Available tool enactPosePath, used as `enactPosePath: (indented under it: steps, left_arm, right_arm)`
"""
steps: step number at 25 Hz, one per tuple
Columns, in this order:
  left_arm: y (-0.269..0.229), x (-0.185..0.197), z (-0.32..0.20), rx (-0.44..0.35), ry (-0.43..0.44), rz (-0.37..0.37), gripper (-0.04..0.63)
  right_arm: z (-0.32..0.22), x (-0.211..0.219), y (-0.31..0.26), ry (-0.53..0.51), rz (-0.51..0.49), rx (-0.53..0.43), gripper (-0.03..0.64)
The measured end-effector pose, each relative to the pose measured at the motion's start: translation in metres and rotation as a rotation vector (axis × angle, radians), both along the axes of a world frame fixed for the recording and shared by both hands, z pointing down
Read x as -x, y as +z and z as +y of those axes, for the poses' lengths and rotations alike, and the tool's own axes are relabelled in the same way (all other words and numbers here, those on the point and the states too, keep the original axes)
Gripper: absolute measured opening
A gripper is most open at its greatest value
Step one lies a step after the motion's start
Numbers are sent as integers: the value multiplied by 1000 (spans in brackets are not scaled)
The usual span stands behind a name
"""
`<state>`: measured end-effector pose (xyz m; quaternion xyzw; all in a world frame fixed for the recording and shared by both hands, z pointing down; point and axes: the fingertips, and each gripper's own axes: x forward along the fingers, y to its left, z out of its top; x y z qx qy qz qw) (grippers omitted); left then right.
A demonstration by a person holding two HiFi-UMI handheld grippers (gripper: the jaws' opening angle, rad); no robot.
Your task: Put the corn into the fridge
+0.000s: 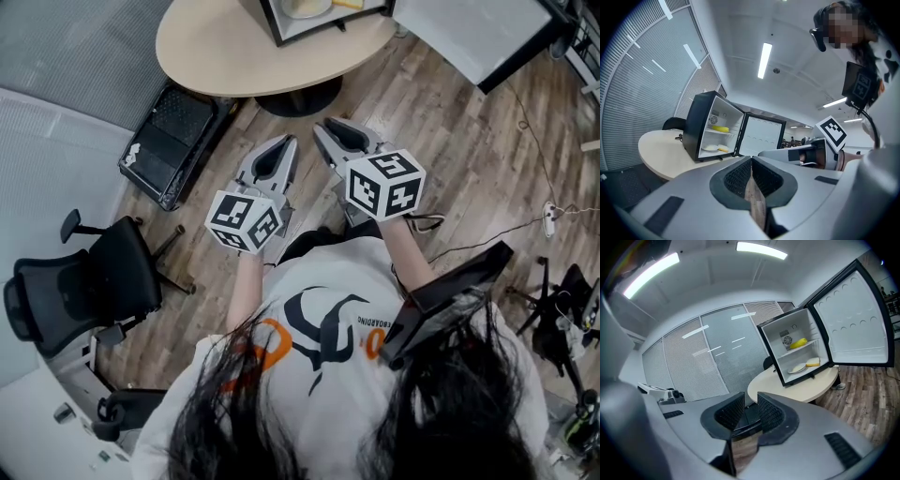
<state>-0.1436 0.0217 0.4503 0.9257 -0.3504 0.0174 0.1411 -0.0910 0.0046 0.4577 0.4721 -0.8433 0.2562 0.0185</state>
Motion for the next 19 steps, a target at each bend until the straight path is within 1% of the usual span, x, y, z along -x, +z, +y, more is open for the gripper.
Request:
enactPosePath:
  steps: [5, 9, 12, 19]
  left_arm:
    - [0, 10, -3, -2, -22, 4, 9]
    - [2, 18, -3, 6, -45, 5, 9]
    - [5, 23, -6, 12, -63, 3, 9]
    - [11, 29, -19, 29, -99, 3, 9]
  right_arm:
    - [-2, 6, 2, -9, -7, 5, 91]
    - [-3, 10, 2, -25, -39, 19, 91]
    - [-6, 15, 4, -42, -44, 25, 91]
    - [-16, 19, 15, -75, -65, 62, 91]
